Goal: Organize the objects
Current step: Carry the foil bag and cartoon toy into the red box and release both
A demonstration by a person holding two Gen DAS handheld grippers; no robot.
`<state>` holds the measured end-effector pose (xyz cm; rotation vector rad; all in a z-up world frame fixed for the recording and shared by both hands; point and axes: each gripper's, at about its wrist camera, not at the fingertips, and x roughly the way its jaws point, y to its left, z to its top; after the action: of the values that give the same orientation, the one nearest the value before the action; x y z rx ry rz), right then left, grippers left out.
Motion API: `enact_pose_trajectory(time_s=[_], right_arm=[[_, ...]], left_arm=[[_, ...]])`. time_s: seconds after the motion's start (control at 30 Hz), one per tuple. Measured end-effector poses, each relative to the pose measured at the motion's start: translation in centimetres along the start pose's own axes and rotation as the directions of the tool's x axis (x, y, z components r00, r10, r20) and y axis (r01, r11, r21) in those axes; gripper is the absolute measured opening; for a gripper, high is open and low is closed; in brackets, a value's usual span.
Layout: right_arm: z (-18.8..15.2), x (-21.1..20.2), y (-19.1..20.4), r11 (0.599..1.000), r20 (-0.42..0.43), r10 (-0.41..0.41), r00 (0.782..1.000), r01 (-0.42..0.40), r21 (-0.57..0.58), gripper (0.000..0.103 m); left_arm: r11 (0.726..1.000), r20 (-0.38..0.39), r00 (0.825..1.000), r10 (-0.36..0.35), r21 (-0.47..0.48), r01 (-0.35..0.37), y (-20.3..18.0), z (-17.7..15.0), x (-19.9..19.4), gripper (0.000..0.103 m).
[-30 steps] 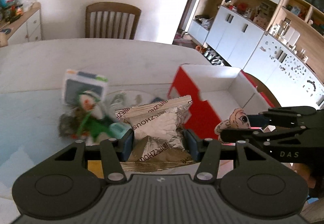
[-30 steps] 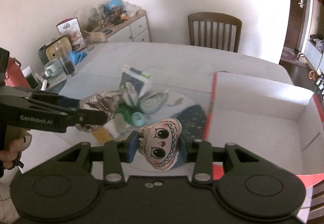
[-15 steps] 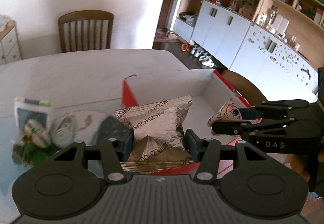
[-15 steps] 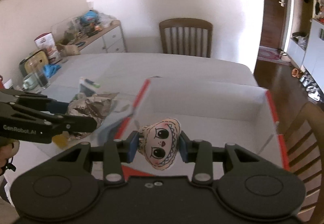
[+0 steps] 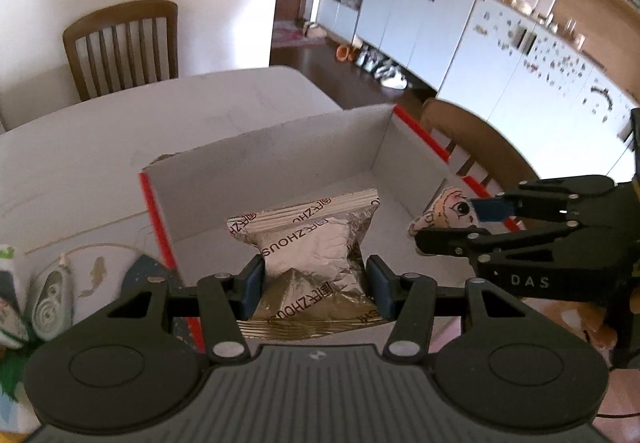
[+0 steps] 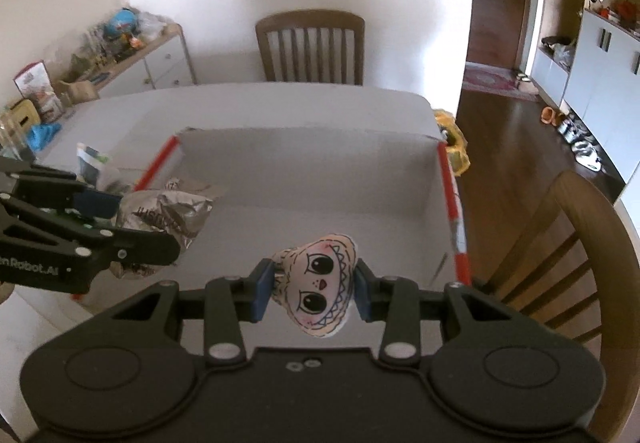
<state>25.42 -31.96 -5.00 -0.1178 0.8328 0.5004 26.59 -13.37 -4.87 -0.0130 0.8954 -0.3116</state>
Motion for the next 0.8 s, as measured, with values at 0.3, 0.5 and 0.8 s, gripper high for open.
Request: enact_pose_trajectory(time_s=[0.3,0.5,0.8], right_arm=[[-0.5,3.2,-0.9,1.000,-0.083,-0.012,0.996,0.011,-0.020,0.040],[-0.3,4.9,-1.3,0.999,-0.159,0.010,0.987,-0.018,-0.051,0.039],[-0.7,6.5,-0.8,0.994,-0.247,0.010,0.969,-0.036,-0.104,0.041]], left_arm=[[0.999,-0.088,0.996,0.010,0.037,-0.007,-1.3,1.2,4.8,0.054],[0.994,-0.153,0.986,0.066,0.096,-0.052,-2.0,1.5,7.6,0.054],[0.996,-0.266,0.963,0.046,0.084,-0.025,-1.3,1.5,10.5,0.054]])
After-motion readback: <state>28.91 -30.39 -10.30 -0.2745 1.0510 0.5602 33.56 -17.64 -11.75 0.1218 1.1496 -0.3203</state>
